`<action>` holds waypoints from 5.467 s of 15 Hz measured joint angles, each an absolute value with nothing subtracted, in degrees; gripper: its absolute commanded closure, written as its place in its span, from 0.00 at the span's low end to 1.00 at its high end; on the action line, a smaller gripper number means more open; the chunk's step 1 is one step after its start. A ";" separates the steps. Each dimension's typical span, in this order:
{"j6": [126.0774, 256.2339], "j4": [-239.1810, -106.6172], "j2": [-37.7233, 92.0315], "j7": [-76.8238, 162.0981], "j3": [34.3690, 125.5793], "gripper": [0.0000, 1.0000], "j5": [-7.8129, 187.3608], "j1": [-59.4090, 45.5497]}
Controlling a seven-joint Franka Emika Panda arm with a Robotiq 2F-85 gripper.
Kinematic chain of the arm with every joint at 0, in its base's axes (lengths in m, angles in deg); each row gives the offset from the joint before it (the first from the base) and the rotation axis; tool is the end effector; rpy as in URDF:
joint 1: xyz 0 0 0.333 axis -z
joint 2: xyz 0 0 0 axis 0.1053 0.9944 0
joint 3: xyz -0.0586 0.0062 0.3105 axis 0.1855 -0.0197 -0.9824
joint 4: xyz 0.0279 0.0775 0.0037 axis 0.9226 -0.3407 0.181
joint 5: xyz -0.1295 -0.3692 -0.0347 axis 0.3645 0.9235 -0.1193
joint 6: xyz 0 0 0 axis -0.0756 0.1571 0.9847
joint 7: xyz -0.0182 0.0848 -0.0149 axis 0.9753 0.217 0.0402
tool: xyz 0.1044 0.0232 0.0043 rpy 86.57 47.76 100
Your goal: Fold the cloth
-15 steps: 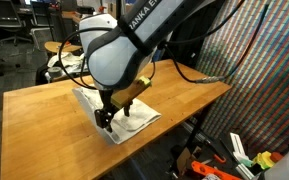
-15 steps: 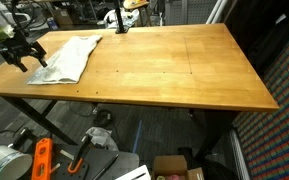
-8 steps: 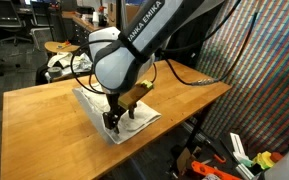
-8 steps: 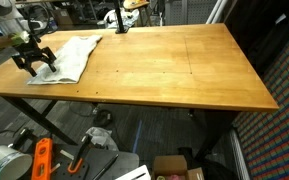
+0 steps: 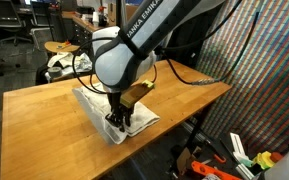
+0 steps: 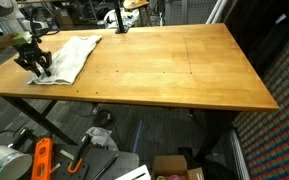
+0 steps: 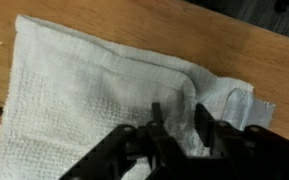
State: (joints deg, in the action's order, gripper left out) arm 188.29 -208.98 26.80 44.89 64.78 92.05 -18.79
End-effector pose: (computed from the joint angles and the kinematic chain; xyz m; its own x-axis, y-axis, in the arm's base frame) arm 0.4740 0.2107 0.2273 0.9132 0.3464 -0.2147 0.3596 -0.9328 0.0248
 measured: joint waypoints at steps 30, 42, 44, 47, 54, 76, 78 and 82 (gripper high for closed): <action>190.94 -211.23 24.84 35.92 69.46 0.00 97.86 -15.12; 192.45 -216.13 19.01 29.23 67.35 0.00 92.81 -13.37; 192.11 -217.26 16.92 29.30 66.29 0.00 91.59 -13.76; 190.42 -218.12 15.26 30.54 64.58 0.00 89.51 -15.15; 196.10 -218.05 15.75 44.77 62.44 0.00 89.28 -19.09; 195.30 -215.05 22.40 50.49 64.97 0.97 93.13 -19.14; 195.31 -214.60 22.88 50.49 65.49 0.96 93.13 -19.14; 195.28 -213.78 23.52 50.47 66.43 0.95 93.13 -19.08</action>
